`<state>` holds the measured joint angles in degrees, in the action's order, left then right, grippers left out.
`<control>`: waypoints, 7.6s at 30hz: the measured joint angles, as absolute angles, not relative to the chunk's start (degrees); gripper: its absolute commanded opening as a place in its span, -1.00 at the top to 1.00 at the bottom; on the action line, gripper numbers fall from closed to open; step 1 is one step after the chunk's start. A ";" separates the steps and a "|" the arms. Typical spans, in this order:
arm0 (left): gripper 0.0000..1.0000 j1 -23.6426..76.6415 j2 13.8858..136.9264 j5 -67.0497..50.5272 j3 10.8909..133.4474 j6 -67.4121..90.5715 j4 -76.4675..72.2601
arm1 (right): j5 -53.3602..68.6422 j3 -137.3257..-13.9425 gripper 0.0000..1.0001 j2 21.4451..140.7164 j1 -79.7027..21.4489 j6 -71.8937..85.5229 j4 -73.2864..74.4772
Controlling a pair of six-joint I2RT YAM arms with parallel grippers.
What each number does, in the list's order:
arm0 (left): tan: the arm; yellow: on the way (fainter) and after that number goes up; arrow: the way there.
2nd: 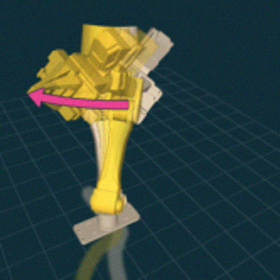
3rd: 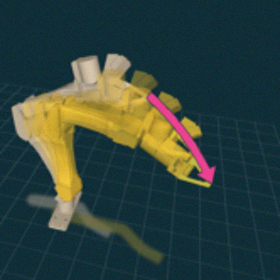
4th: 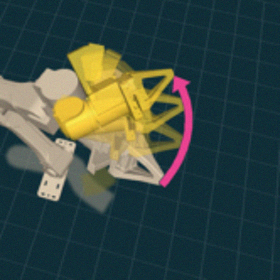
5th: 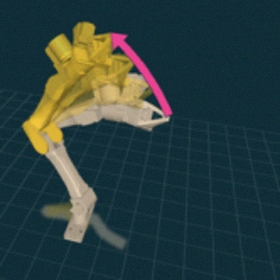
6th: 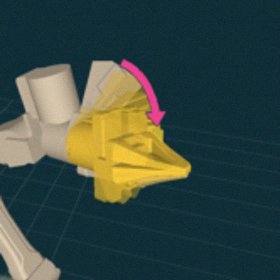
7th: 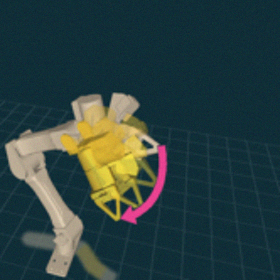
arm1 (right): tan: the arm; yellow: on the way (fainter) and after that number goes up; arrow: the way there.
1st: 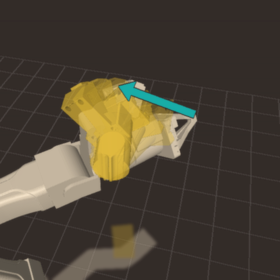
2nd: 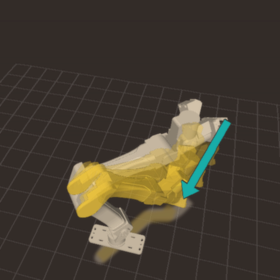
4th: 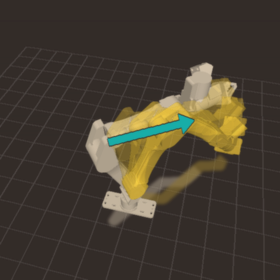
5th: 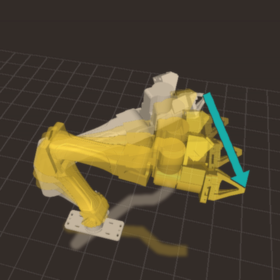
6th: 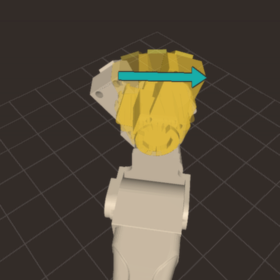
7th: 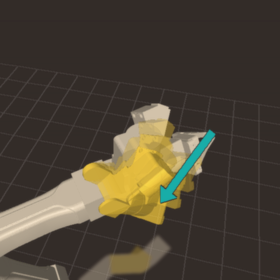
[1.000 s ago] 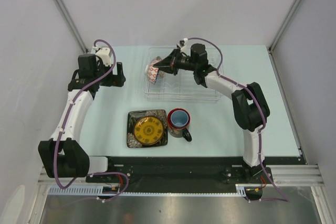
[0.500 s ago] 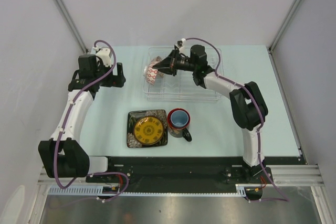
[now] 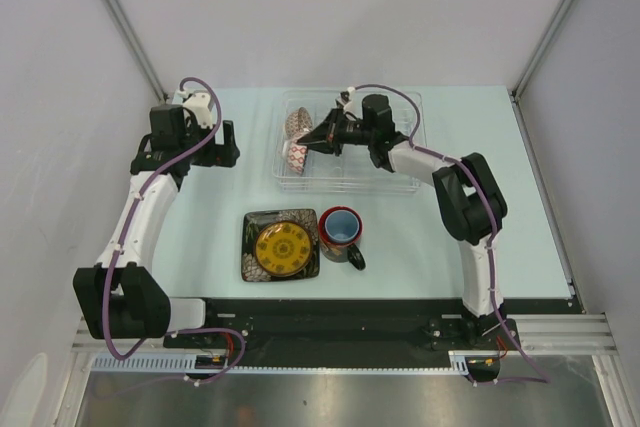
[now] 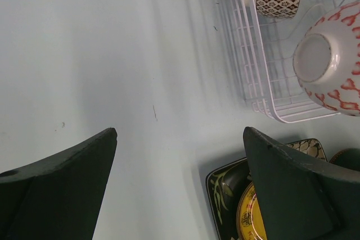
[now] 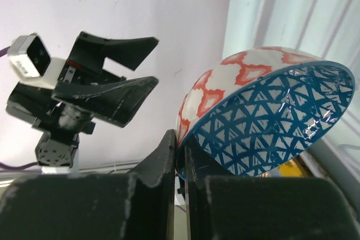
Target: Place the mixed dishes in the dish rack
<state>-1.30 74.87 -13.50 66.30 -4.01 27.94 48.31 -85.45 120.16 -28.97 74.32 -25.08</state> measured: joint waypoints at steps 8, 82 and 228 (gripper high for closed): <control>-0.99 -1.30 74.78 -13.52 65.67 -4.01 27.79 | 48.16 -88.31 1.00 125.16 -28.36 70.39 -19.77; -0.99 -1.54 70.37 -13.69 62.98 -8.27 30.59 | -14.37 -80.88 -0.03 103.98 -56.93 12.43 43.07; -0.99 -2.66 67.37 -21.69 64.45 -21.06 39.09 | -11.84 -79.33 1.00 89.58 -40.51 -48.21 11.75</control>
